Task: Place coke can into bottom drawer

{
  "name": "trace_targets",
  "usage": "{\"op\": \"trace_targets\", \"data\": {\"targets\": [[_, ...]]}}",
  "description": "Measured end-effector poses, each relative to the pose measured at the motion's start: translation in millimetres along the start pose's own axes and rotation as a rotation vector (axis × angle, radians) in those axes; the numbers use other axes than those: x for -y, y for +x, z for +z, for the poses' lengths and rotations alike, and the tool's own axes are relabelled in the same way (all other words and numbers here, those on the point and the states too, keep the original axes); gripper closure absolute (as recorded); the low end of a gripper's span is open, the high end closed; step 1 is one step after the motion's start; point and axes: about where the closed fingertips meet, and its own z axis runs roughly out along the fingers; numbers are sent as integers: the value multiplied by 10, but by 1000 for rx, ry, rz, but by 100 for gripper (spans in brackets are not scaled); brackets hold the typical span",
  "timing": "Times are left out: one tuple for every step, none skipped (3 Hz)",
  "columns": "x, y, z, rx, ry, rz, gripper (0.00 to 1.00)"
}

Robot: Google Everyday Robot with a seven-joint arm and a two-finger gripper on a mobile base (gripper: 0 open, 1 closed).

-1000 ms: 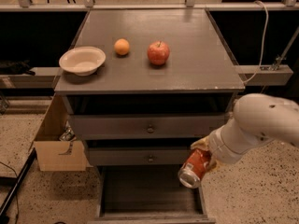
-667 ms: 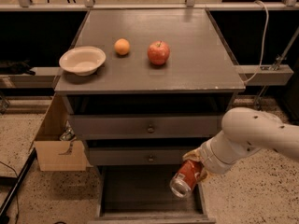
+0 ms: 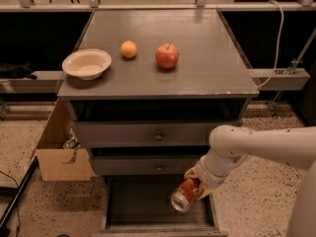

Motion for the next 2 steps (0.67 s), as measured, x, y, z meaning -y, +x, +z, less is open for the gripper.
{"op": "trace_targets", "data": {"targets": [[0, 0, 0, 0, 0, 0, 100], [103, -21, 149, 55, 22, -34, 100]]}}
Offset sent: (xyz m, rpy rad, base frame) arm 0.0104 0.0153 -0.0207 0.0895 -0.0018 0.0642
